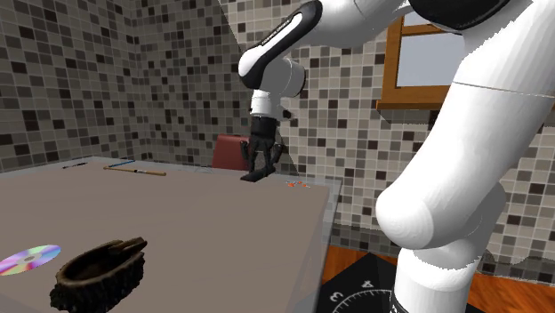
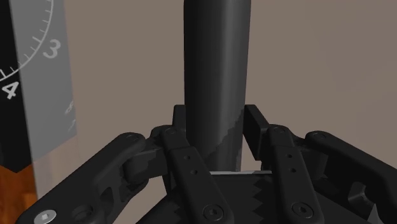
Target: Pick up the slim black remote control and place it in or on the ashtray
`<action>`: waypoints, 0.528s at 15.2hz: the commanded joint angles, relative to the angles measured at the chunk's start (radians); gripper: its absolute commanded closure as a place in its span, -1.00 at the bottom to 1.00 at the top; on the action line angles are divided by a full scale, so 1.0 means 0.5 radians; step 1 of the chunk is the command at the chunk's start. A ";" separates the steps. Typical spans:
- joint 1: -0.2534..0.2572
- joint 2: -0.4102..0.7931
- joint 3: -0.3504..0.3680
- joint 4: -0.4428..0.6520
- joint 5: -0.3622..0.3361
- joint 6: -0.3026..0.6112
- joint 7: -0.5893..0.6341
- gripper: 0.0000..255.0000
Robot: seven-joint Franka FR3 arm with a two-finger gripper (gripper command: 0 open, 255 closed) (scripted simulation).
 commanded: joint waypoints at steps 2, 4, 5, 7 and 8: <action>0.059 -0.019 0.079 -0.017 0.039 0.027 0.115 1.00; 0.104 -0.019 0.142 -0.020 0.067 0.055 0.206 1.00; 0.126 -0.015 0.175 -0.019 0.080 0.069 0.253 1.00; 0.169 -0.001 0.240 -0.008 0.101 0.098 0.348 1.00; 0.191 0.009 0.274 0.000 0.110 0.113 0.396 1.00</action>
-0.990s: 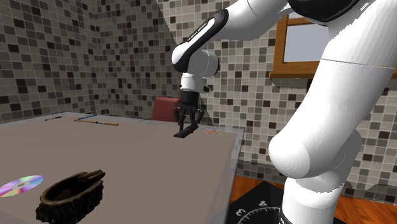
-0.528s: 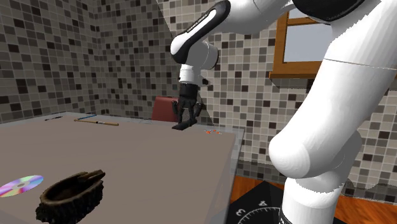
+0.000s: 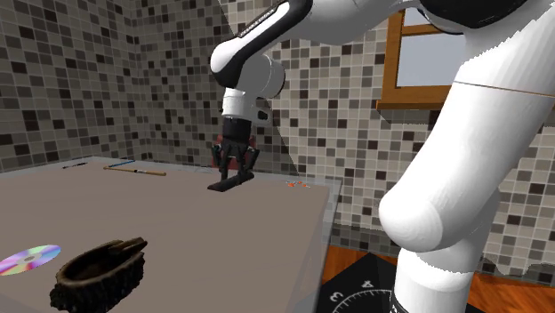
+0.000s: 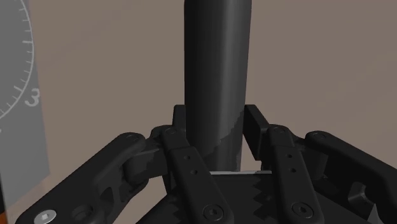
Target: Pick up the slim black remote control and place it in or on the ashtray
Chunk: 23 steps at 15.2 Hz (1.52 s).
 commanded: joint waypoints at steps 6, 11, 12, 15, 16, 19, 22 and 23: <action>0.143 0.118 0.239 0.099 0.028 0.114 0.361 1.00; 0.235 0.279 0.406 0.240 -0.028 0.193 0.642 1.00; 0.253 0.318 0.438 0.275 -0.048 0.208 0.701 1.00; 0.316 0.453 0.528 0.392 -0.132 0.249 0.889 1.00; 0.339 0.503 0.555 0.436 -0.167 0.261 0.955 1.00; 0.423 0.668 0.623 0.583 -0.292 0.286 1.156 1.00; 0.566 0.906 0.676 0.809 -0.487 0.291 1.419 1.00; 0.576 0.914 0.666 0.791 -0.489 0.316 1.417 1.00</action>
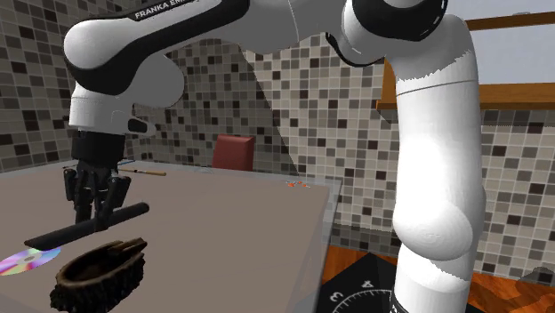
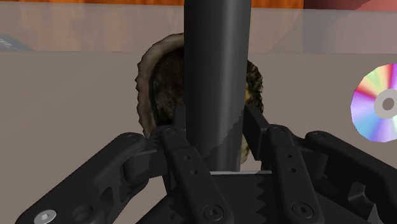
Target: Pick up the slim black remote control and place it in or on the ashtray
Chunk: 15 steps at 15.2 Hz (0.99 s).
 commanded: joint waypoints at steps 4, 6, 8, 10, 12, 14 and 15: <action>0.050 0.107 -0.006 -0.018 -0.076 0.115 0.064 1.00; 0.056 0.130 -0.010 -0.048 -0.089 0.163 0.065 1.00; 0.062 0.154 -0.016 -0.077 -0.104 0.212 0.068 1.00; 0.069 0.178 -0.022 -0.101 -0.118 0.256 0.071 1.00; 0.069 0.178 -0.022 -0.101 -0.118 0.256 0.071 1.00; 0.069 0.178 -0.022 -0.101 -0.118 0.256 0.071 1.00; 0.069 0.178 -0.022 -0.101 -0.118 0.256 0.071 1.00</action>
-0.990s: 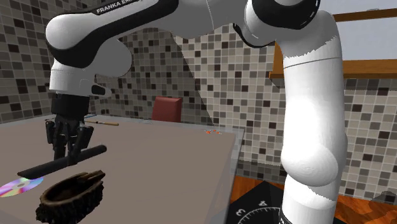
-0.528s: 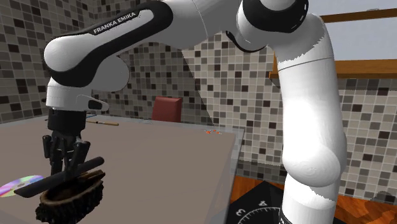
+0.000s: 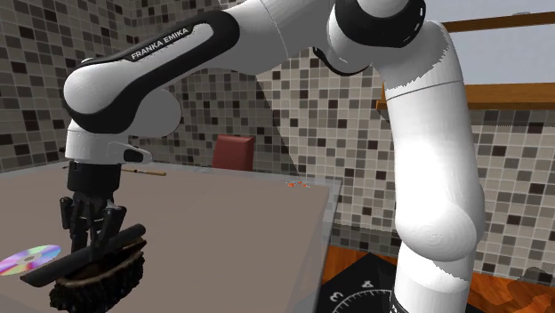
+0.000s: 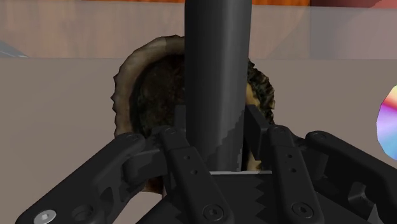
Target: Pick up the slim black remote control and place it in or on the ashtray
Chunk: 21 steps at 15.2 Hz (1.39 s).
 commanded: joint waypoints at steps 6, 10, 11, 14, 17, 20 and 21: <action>-0.003 0.000 -0.001 -0.010 0.002 -0.001 -0.002 -1.00; -0.020 -0.034 0.004 0.019 0.024 -0.061 -0.017 -1.00; -0.037 -0.071 0.010 0.046 0.049 -0.121 -0.033 -1.00; -0.065 -0.131 0.015 0.102 0.088 -0.229 -0.059 -1.00; -0.065 -0.131 0.015 0.102 0.088 -0.229 -0.059 -1.00; -0.065 -0.131 0.015 0.102 0.088 -0.229 -0.059 -1.00; -0.065 -0.131 0.015 0.102 0.088 -0.229 -0.059 -1.00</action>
